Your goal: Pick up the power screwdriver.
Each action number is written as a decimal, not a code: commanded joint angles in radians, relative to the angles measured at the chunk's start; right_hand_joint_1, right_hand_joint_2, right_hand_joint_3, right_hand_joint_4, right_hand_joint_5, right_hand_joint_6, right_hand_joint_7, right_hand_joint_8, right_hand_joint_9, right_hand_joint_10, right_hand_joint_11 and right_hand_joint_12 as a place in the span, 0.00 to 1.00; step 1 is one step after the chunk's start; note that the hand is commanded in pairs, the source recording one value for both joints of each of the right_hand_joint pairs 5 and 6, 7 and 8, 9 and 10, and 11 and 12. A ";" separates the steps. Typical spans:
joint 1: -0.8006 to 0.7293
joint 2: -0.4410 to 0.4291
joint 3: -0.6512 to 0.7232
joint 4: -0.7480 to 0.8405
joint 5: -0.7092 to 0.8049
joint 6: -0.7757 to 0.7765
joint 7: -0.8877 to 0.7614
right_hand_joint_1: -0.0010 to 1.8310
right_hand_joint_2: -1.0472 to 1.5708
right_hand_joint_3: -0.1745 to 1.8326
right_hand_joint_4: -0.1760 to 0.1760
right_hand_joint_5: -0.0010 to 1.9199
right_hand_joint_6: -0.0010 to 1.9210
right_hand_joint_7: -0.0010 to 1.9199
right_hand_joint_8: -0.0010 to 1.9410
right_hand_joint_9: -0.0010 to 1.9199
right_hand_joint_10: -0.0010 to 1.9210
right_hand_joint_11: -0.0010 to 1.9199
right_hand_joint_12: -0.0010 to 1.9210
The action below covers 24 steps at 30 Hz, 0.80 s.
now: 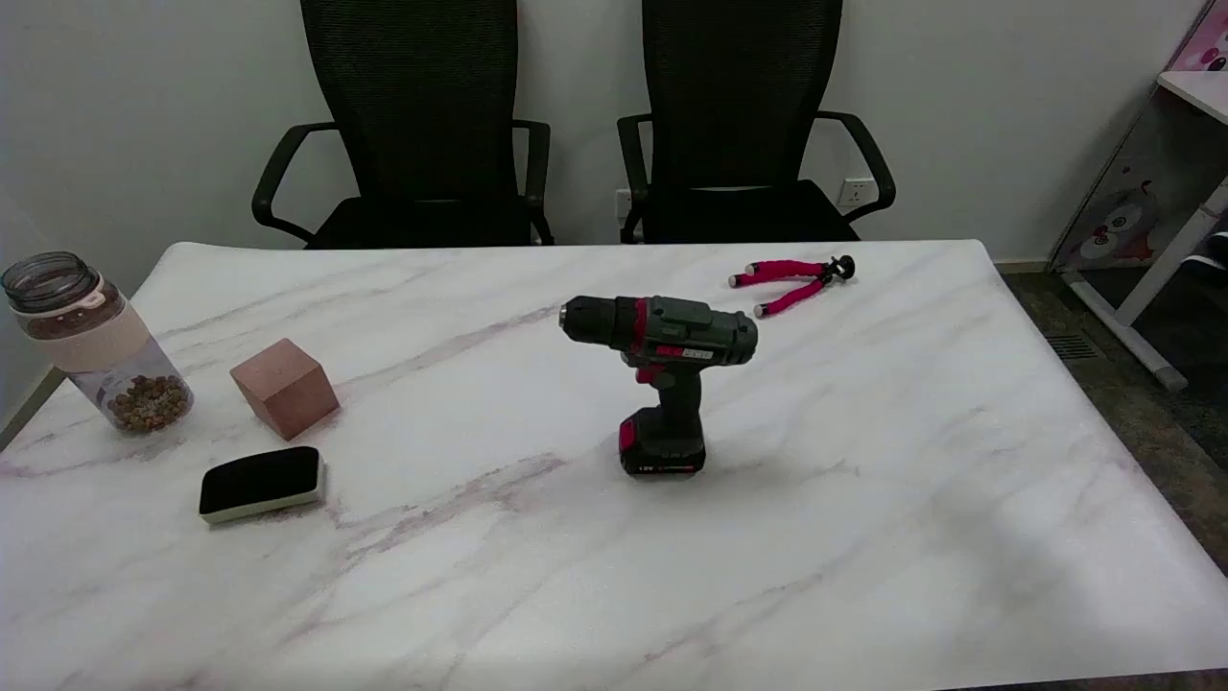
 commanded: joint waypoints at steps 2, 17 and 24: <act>-0.012 0.014 0.004 -0.043 -0.283 -0.140 0.001 0.52 0.46 0.45 0.05 0.16 0.16 0.16 0.16 0.23 0.23 0.31 0.31; 0.425 -0.108 -0.240 -0.060 -0.583 -0.502 0.001 0.50 0.38 0.46 0.20 0.17 0.17 0.17 0.16 0.22 0.22 0.30 0.30; 0.522 -0.181 -0.243 -0.056 -0.642 -0.620 -0.004 0.50 0.32 0.45 0.34 0.16 0.16 0.16 0.16 0.20 0.20 0.25 0.25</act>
